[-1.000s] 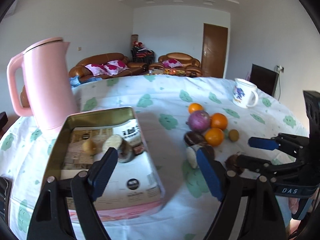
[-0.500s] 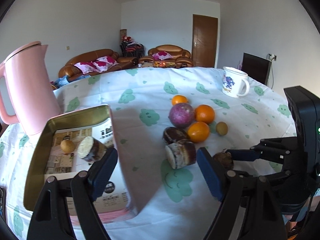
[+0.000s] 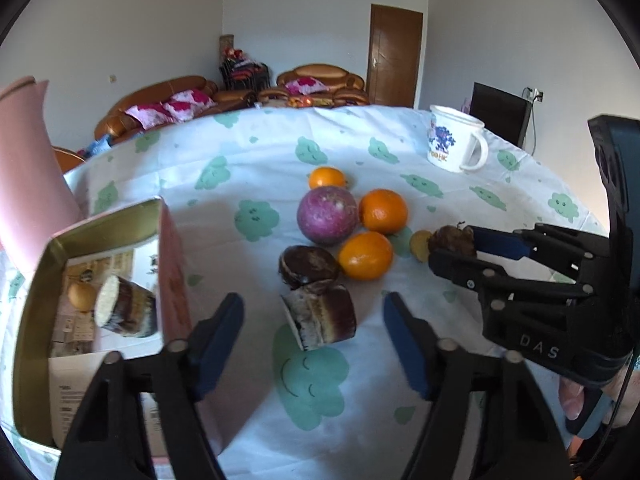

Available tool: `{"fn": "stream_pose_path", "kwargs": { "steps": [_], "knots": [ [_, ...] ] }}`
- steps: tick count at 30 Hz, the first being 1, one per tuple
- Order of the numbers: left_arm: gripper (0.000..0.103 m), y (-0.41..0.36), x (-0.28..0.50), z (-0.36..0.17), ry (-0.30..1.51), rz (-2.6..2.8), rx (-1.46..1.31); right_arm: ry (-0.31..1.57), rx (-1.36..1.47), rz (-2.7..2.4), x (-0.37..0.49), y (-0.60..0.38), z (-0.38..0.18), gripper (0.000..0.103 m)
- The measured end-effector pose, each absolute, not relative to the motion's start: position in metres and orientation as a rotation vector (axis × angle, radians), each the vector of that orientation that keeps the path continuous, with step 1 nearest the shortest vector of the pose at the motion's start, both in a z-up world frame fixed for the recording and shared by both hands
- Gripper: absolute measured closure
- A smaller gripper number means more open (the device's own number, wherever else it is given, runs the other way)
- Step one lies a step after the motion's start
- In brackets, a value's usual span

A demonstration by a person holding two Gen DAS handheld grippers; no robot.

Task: Organize fruits
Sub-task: 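Grasp the cut taro piece with the left gripper while the right gripper grasps a brown round fruit, then lift the taro piece with the left gripper while the right gripper lifts the brown fruit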

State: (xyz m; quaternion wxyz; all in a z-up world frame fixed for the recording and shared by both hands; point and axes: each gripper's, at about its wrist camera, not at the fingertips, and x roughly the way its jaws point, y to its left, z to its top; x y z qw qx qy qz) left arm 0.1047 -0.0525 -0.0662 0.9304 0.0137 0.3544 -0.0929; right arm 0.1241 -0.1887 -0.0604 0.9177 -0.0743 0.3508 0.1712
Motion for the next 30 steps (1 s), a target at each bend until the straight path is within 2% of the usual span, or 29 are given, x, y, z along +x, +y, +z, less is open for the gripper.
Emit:
{"fn": "stream_pose_path", "kwargs": {
  "steps": [4,14,15,16,18,24,30],
  "knots": [
    [0.041,-0.054,0.112,-0.07,0.756,-0.198,0.019,0.71,-0.146,0.35,0.126,-0.188,-0.06,0.062],
    [0.042,-0.069,0.121,-0.075,0.787,-0.134,0.103,0.711,-0.153,0.37,0.124,-0.187,-0.061,0.062],
    [0.043,-0.068,0.12,-0.075,0.784,-0.132,0.103,0.708,-0.148,0.371,0.124,-0.188,-0.061,0.062],
    [0.05,-0.069,0.121,-0.076,0.79,-0.137,0.105,0.706,-0.145,0.372,0.123,-0.188,-0.061,0.062],
    [0.057,-0.069,0.124,-0.078,0.809,-0.134,0.108,0.704,-0.141,0.372,0.123,-0.189,-0.06,0.061],
    [0.057,-0.078,0.126,-0.081,0.817,-0.133,0.164,0.705,-0.136,0.378,0.123,-0.189,-0.06,0.061],
    [0.061,-0.069,0.129,-0.082,0.838,-0.167,0.096,0.698,-0.122,0.383,0.122,-0.191,-0.059,0.061]
  ]
}}
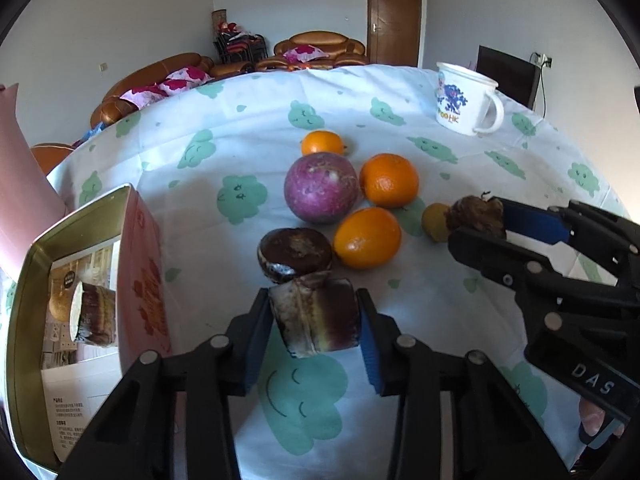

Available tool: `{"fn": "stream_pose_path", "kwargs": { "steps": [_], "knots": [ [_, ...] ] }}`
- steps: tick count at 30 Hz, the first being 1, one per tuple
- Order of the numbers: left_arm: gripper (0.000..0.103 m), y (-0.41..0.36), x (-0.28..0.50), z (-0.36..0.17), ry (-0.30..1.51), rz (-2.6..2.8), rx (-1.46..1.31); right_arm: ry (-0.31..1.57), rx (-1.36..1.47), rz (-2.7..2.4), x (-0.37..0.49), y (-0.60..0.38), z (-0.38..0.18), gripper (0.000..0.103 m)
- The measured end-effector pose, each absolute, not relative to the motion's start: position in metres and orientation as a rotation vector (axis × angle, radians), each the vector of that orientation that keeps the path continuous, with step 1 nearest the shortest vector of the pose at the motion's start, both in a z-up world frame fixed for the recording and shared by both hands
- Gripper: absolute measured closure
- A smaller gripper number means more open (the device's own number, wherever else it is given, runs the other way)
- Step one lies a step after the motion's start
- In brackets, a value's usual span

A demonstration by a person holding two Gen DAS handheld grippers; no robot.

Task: Organize fruits
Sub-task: 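Lift the taro piece with the left gripper while the right gripper lifts the brown fruit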

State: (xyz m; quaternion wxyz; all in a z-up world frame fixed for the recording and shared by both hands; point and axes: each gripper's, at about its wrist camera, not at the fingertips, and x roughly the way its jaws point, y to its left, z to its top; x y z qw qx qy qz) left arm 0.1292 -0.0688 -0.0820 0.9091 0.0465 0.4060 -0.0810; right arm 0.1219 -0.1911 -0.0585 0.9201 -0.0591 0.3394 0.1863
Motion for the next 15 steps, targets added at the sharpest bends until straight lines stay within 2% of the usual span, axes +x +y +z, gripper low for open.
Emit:
{"fn": "stream_pose_path", "kwargs": {
  "steps": [15],
  "knots": [
    [0.062,-0.061,0.114,-0.066,0.721,-0.172,0.054,0.636,-0.107,0.436,0.112,-0.193,-0.052,0.062]
  ]
}}
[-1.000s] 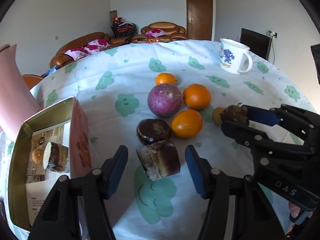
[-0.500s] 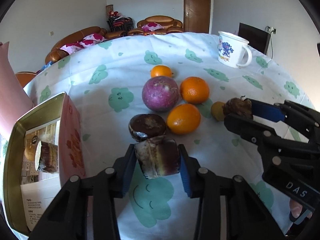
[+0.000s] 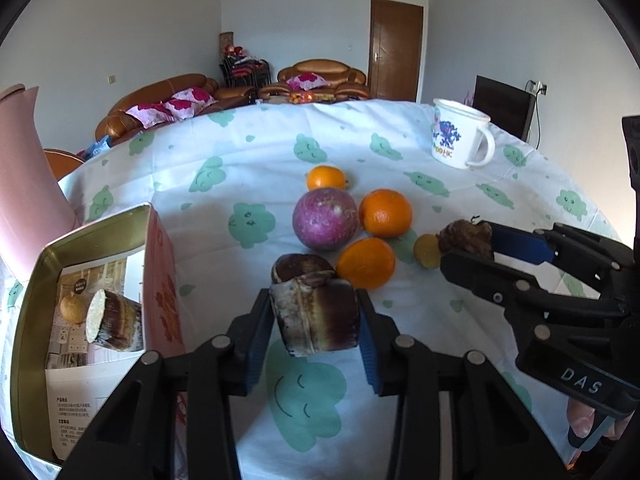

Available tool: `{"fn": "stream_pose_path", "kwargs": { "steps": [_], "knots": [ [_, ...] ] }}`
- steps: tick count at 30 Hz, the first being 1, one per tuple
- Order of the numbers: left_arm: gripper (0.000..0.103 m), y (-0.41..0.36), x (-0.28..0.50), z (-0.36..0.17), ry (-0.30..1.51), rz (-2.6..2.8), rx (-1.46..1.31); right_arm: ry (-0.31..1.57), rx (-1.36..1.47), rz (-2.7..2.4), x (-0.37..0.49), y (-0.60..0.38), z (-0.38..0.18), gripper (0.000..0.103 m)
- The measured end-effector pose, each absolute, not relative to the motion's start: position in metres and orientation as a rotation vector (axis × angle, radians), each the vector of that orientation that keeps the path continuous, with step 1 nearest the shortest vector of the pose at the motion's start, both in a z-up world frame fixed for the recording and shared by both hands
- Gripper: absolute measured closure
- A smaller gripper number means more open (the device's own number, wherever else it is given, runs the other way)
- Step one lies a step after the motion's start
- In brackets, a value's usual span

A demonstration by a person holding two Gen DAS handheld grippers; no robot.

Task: Organize fruits
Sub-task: 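Lift the taro piece with the left gripper while the right gripper lifts the brown fruit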

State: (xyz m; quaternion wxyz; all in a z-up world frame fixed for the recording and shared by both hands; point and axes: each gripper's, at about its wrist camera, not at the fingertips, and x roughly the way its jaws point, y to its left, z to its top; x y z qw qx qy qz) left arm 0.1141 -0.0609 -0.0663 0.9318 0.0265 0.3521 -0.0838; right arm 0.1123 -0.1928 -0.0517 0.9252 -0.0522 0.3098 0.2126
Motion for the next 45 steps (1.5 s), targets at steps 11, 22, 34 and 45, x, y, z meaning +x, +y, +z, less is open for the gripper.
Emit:
{"fn": "stream_pose_path", "kwargs": {
  "steps": [11,22,34,45],
  "knots": [
    [0.062,-0.056,0.106,-0.06,0.662,-0.166,0.037,0.592,-0.096,0.467,0.106,-0.195,-0.048,0.062],
    [0.062,-0.054,0.099,-0.055,0.618,-0.158,0.031,0.551,-0.099,0.478,0.099,-0.195,-0.044,0.062],
    [0.062,-0.052,0.091,-0.05,0.571,-0.149,0.03,0.505,-0.098,0.488,0.092,-0.197,-0.04,0.062],
    [0.062,-0.051,0.083,-0.046,0.533,-0.137,0.027,0.467,-0.102,0.485,0.086,-0.199,-0.036,0.062]
  ]
}}
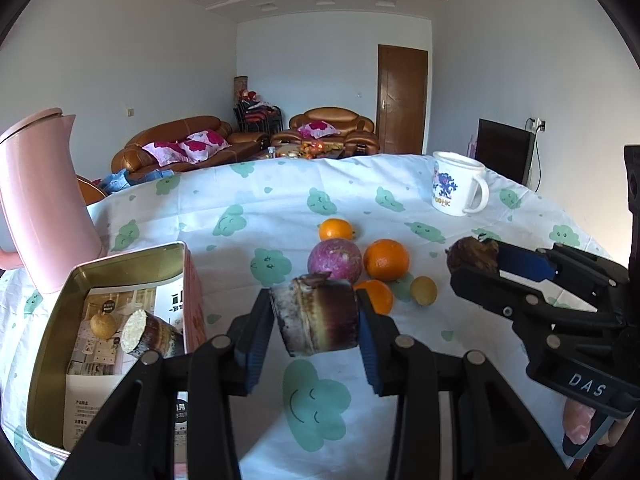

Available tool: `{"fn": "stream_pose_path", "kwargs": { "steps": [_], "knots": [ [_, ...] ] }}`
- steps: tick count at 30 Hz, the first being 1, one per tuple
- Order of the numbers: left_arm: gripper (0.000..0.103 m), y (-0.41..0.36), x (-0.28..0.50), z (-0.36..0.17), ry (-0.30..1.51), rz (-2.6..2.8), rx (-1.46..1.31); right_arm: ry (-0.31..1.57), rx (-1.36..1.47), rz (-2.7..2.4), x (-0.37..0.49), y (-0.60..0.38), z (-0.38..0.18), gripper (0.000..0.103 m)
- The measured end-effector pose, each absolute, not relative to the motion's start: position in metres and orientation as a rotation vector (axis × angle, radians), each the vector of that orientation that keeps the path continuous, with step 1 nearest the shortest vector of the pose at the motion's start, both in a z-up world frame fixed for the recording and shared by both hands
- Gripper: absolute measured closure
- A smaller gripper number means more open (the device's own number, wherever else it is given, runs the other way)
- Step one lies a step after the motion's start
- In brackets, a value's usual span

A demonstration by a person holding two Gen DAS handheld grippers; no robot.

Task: Organize fruits
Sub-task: 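Lift the taro piece with the left gripper while the right gripper lifts the brown fruit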

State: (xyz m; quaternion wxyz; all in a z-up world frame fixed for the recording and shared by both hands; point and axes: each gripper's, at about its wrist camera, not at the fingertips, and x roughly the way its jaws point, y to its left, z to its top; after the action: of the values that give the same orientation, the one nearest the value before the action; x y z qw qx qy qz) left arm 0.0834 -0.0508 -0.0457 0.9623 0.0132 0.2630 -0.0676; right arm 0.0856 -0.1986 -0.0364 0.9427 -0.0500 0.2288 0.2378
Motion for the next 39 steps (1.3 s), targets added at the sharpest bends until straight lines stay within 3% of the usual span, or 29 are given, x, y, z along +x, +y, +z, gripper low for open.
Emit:
{"fn": "stream_pose_path", "kwargs": {
  "steps": [39],
  "knots": [
    [0.062,-0.048,0.058,-0.034,0.387,-0.096,0.021,0.328,-0.105,0.473,0.062,-0.204,-0.027,0.062]
  ]
}}
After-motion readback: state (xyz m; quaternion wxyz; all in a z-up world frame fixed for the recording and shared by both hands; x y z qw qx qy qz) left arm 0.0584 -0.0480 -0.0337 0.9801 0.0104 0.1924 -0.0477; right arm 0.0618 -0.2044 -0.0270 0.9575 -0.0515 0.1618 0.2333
